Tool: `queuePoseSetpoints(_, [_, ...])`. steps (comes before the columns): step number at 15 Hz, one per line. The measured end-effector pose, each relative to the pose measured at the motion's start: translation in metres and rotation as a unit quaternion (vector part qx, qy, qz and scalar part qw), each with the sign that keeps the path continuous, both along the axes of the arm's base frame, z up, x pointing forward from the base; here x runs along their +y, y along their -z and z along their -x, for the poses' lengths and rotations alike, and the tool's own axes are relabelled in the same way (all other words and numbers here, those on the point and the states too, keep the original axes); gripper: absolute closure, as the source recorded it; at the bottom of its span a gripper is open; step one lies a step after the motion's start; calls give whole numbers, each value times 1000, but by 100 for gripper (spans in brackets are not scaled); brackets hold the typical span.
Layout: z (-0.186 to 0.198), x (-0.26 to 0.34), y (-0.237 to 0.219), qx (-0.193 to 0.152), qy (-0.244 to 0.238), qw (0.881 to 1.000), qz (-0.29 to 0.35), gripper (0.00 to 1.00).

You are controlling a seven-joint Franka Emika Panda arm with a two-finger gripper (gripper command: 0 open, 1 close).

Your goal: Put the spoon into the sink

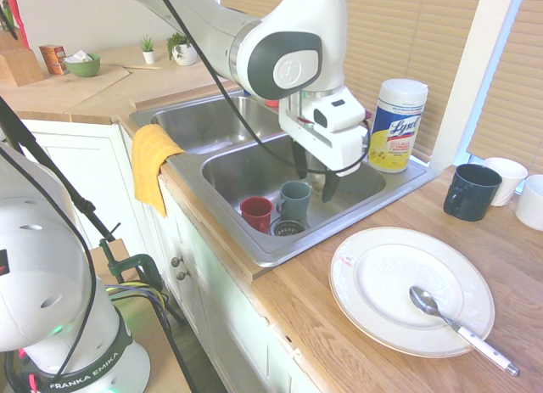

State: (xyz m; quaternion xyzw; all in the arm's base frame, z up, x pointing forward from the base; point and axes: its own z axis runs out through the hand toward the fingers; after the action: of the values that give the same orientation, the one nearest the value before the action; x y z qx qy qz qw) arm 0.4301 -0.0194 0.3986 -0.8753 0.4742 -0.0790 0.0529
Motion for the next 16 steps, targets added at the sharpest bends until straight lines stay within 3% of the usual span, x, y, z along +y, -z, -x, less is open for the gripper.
queuePoseSetpoints(7, [37, -90, -45, -95, 150, 984, -31, 0])
queuePoseSetpoints(16, [53, -171, -19, -104, 303, 946, -45, 0])
